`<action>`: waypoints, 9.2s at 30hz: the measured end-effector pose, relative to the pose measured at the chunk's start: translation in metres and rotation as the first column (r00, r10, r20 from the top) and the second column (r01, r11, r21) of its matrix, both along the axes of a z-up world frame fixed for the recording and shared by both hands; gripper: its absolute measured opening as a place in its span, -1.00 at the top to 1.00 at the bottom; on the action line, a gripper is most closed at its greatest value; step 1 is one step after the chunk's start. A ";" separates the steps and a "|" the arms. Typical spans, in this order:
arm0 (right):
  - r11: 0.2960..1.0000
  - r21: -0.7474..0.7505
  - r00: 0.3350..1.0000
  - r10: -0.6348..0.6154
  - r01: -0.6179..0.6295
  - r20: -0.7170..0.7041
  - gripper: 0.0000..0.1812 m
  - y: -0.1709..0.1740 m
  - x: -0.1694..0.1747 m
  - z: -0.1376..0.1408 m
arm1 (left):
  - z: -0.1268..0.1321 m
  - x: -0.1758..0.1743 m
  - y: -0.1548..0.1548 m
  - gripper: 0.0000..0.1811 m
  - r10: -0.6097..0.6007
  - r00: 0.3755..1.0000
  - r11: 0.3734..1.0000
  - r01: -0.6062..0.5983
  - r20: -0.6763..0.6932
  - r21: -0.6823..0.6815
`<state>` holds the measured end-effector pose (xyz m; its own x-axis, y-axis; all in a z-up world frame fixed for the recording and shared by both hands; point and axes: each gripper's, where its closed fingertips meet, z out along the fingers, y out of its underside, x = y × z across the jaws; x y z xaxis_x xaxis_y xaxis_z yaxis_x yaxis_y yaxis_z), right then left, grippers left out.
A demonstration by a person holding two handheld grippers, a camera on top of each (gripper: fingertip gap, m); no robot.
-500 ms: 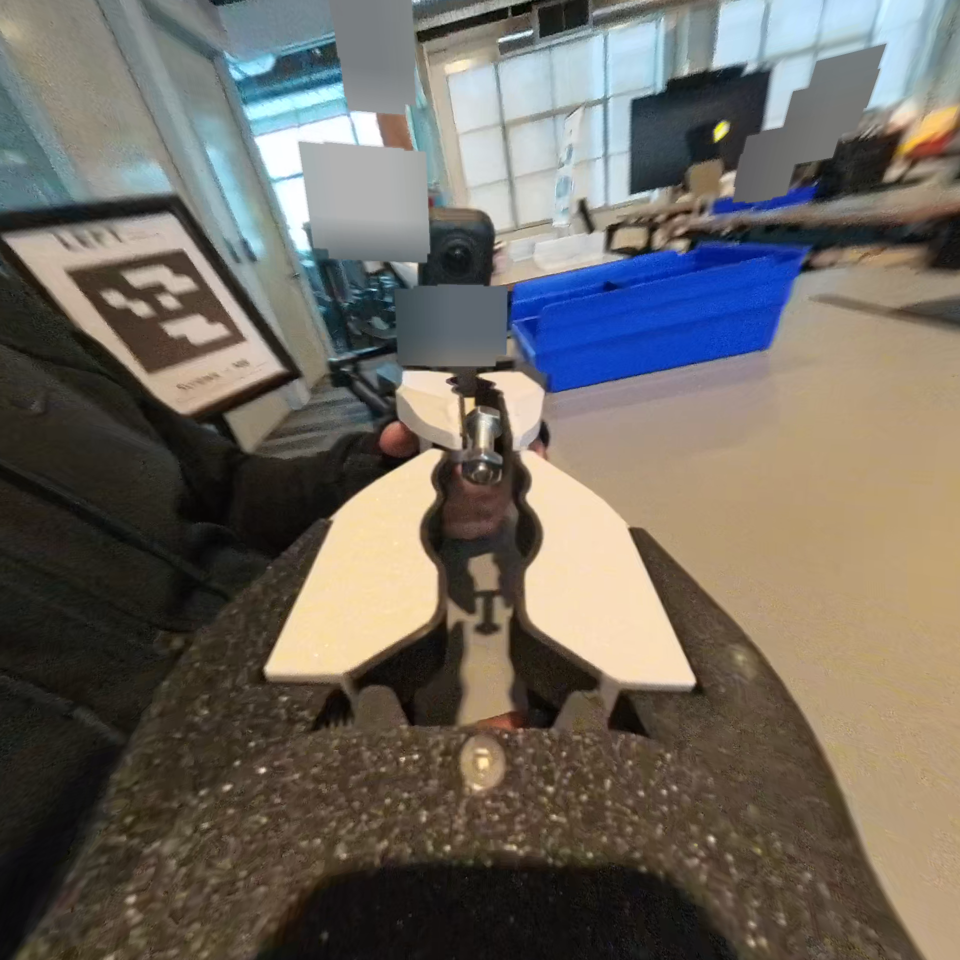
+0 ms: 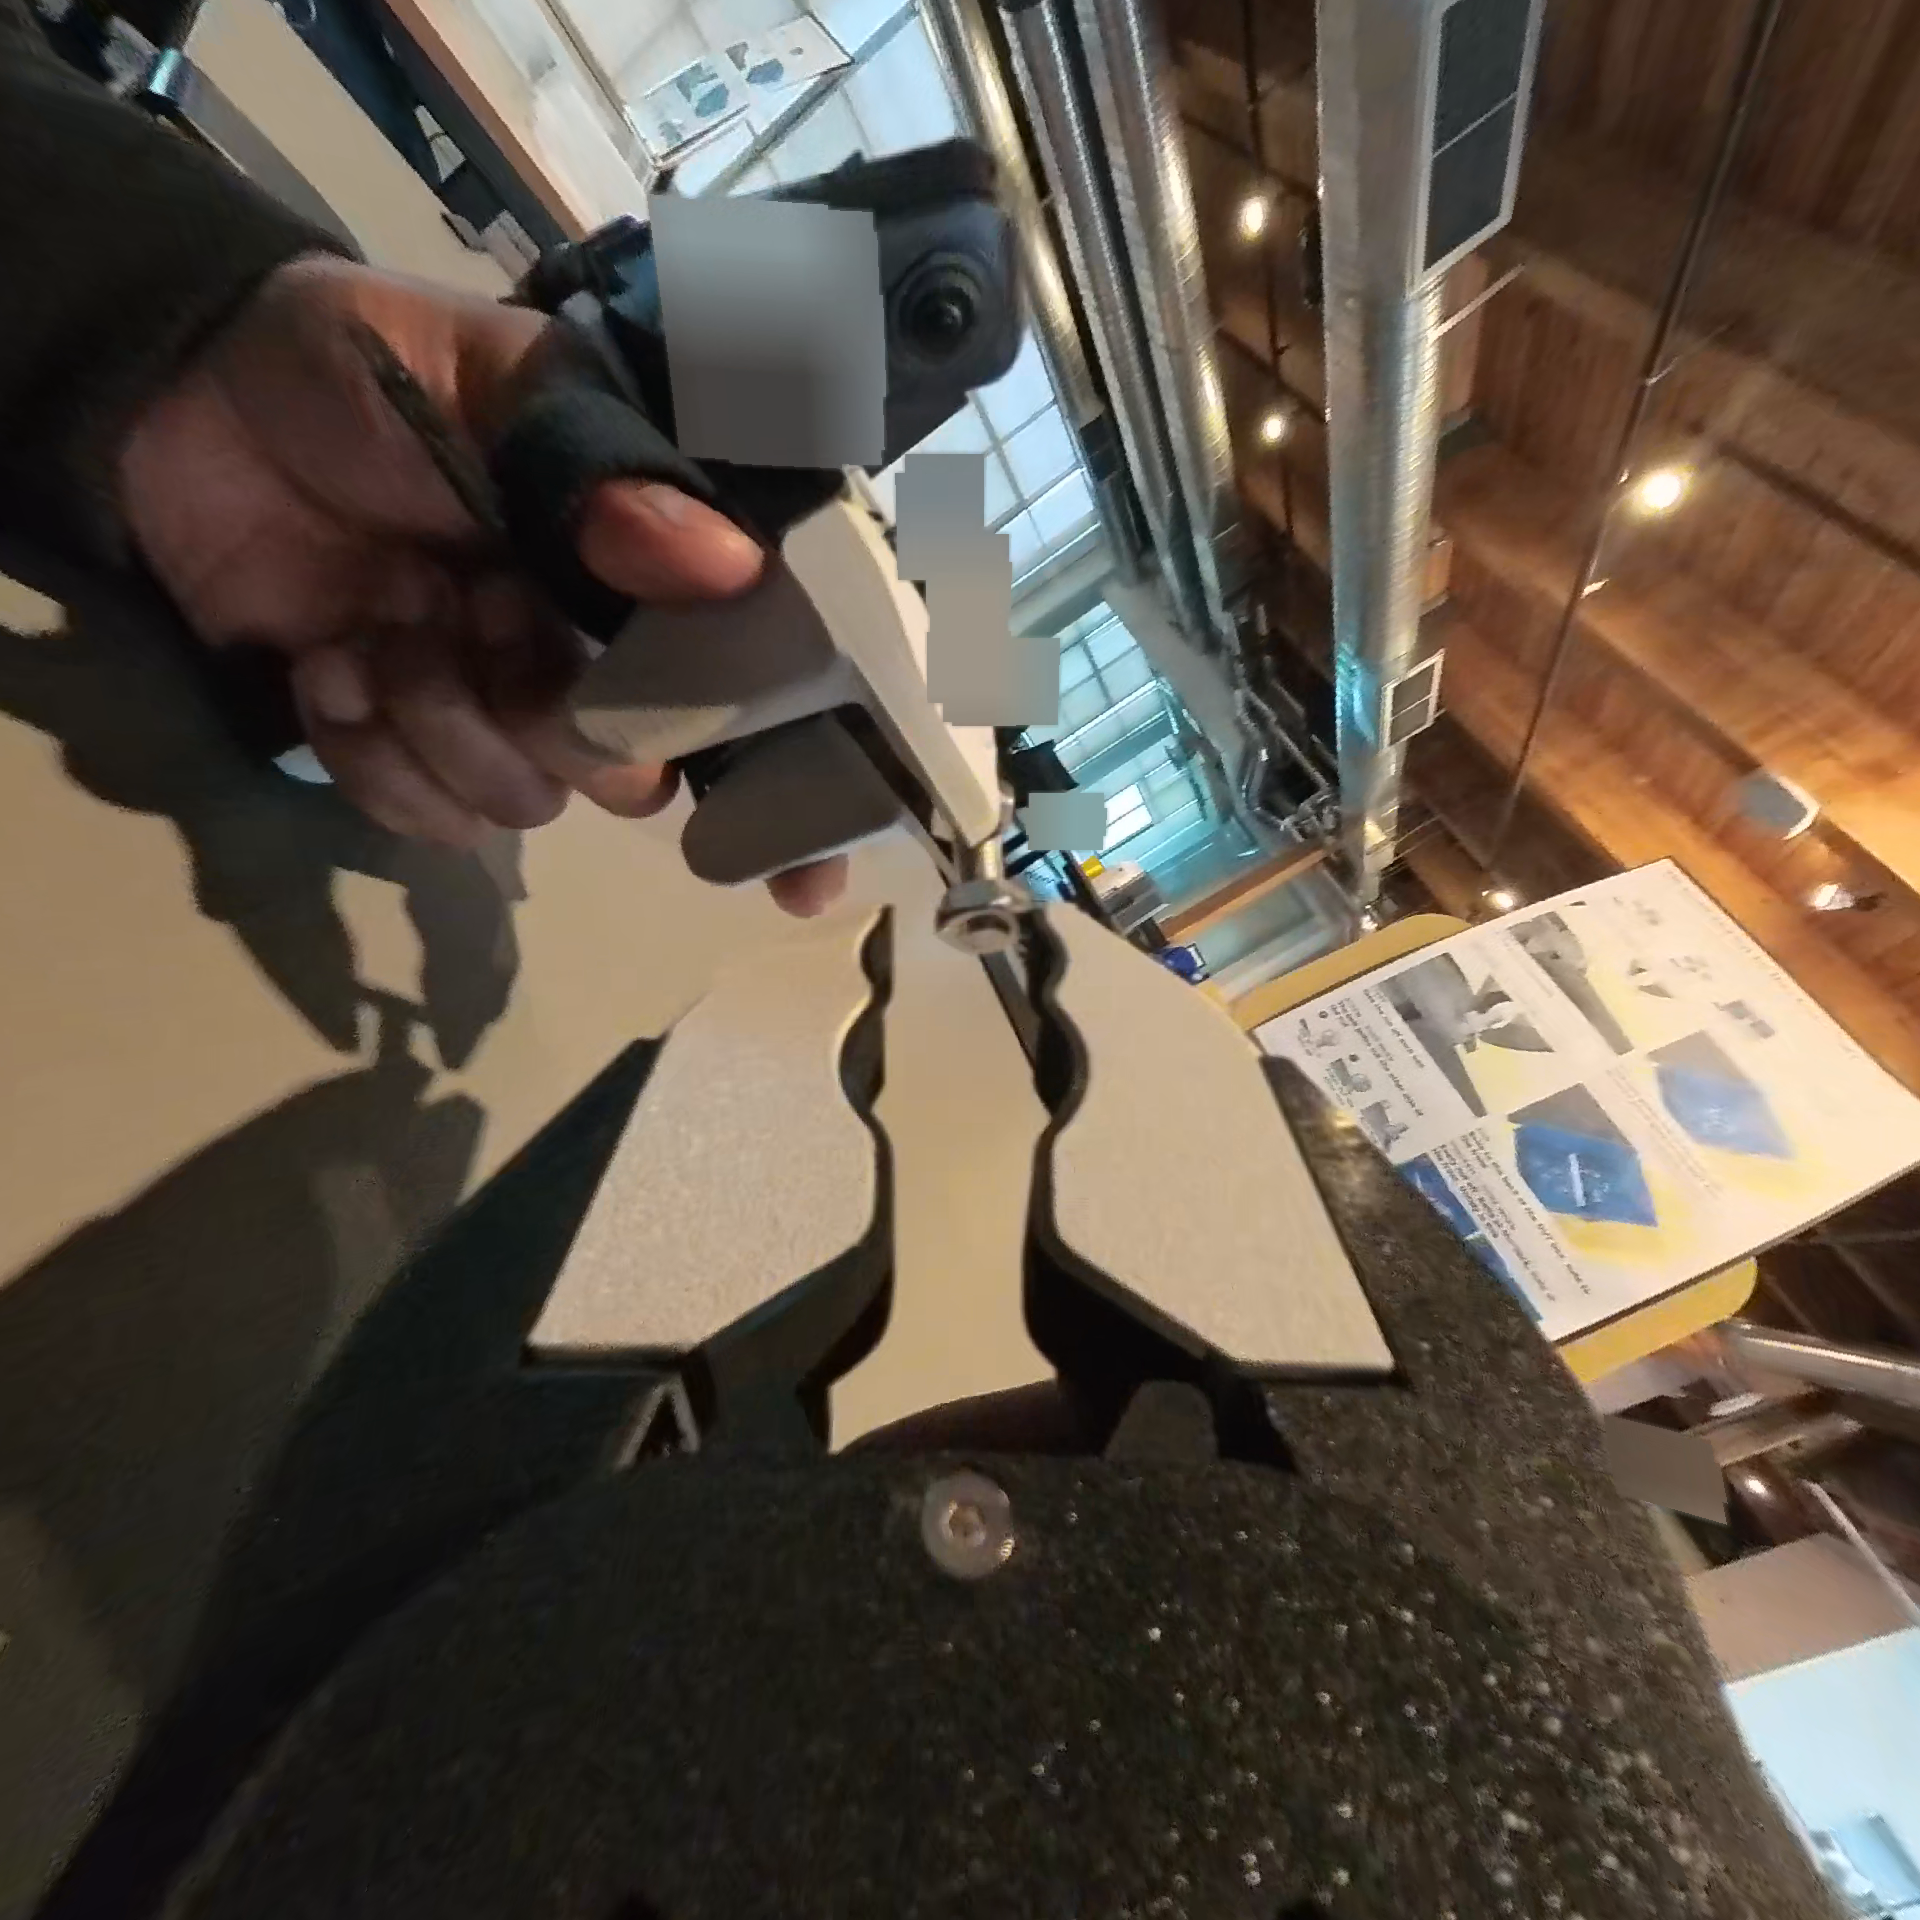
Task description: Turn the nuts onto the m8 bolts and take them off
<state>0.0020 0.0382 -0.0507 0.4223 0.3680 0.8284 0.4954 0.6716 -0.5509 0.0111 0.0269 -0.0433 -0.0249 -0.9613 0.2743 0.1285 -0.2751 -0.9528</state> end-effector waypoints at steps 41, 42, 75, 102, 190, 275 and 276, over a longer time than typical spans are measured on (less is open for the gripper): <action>0.470 -0.697 0.828 0.157 -0.542 -0.538 0.65 -0.010 0.007 0.007 | 0.000 0.001 -0.003 0.84 0.003 1.000 0.999 -0.003 -0.002 0.034; 0.568 -0.666 0.859 0.164 -0.484 -0.484 0.62 -0.007 0.007 0.006 | 0.001 -0.001 -0.002 0.84 0.005 1.000 1.000 -0.006 0.007 0.024; 0.981 -0.170 0.990 0.074 -0.093 -0.118 0.64 -0.002 0.003 0.007 | 0.002 -0.004 0.005 0.83 0.028 0.999 1.000 -0.028 0.024 -0.014; 0.997 -0.074 0.999 0.001 -0.004 -0.039 0.62 0.002 -0.001 -0.001 | 0.001 -0.002 0.006 0.83 0.031 0.999 0.999 -0.031 0.012 -0.020; 0.994 -0.112 0.996 -0.006 -0.004 -0.087 0.82 0.002 0.000 0.003 | -0.003 0.000 0.006 0.83 0.039 0.999 0.999 -0.039 -0.015 -0.020; 0.961 -0.212 0.967 0.133 -0.180 -0.218 0.77 -0.011 0.003 0.016 | -0.001 -0.001 0.003 0.84 -0.003 1.000 0.999 0.003 0.005 -0.042; 0.962 -0.207 0.969 0.132 -0.176 -0.209 0.82 -0.011 0.003 0.015 | -0.001 -0.001 0.003 0.84 -0.002 1.000 0.999 0.003 0.003 -0.043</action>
<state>0.0045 0.0274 -0.0354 0.4888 0.6064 0.6272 0.2660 0.5812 -0.7691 0.0101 0.0301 -0.0444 -0.0283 -0.9487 0.3150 0.1309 -0.3160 -0.9397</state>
